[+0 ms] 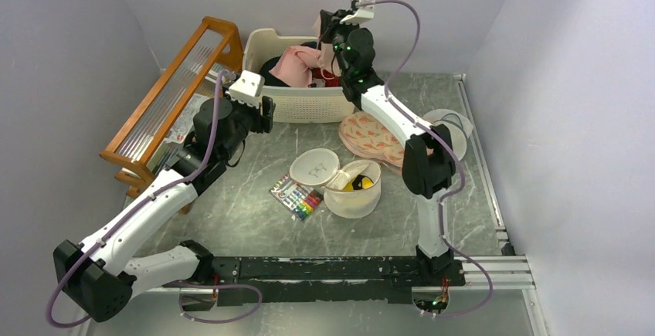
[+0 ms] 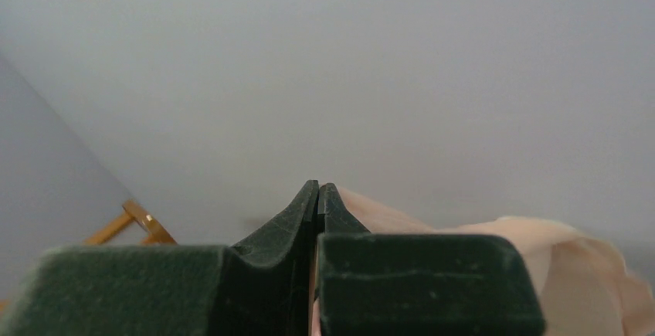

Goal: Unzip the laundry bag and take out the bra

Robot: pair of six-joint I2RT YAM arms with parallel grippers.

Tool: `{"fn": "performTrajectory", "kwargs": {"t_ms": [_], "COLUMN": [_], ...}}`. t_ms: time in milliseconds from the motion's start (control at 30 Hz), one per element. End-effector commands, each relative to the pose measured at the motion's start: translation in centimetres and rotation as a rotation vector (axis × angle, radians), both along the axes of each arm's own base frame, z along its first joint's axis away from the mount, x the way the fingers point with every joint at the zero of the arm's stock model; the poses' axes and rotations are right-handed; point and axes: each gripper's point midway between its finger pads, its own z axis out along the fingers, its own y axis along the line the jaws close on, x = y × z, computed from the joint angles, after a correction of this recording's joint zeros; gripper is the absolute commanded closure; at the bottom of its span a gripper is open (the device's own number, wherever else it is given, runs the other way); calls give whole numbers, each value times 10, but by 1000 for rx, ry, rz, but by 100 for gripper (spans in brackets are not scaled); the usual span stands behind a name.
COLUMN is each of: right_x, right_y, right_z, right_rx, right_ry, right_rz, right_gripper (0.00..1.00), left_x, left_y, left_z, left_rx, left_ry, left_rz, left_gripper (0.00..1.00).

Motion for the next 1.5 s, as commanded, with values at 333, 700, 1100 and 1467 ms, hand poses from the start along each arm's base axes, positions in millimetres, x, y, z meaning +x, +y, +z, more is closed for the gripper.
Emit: {"fn": "performTrajectory", "kwargs": {"t_ms": [333,700,1100,1467], "right_x": [19,-2,-131,-278], "right_y": [32,-36,-59,-114], "right_z": [-116,-177,-117,-193], "right_rx": [12,-182,-335,-316], "right_ry": [220,473,593,840], "right_rz": [121,-82,139,207], "right_gripper": [100,89,19,0], "left_x": [16,16,12,2], "left_y": [-11,-14,-25,-36], "left_z": [-8,-9,-11,-5], "left_rx": [12,9,-15,-59], "left_ry": [22,25,40,50], "left_rz": [-68,-89,-143,-206], "left_gripper": [32,31,30,28]}}
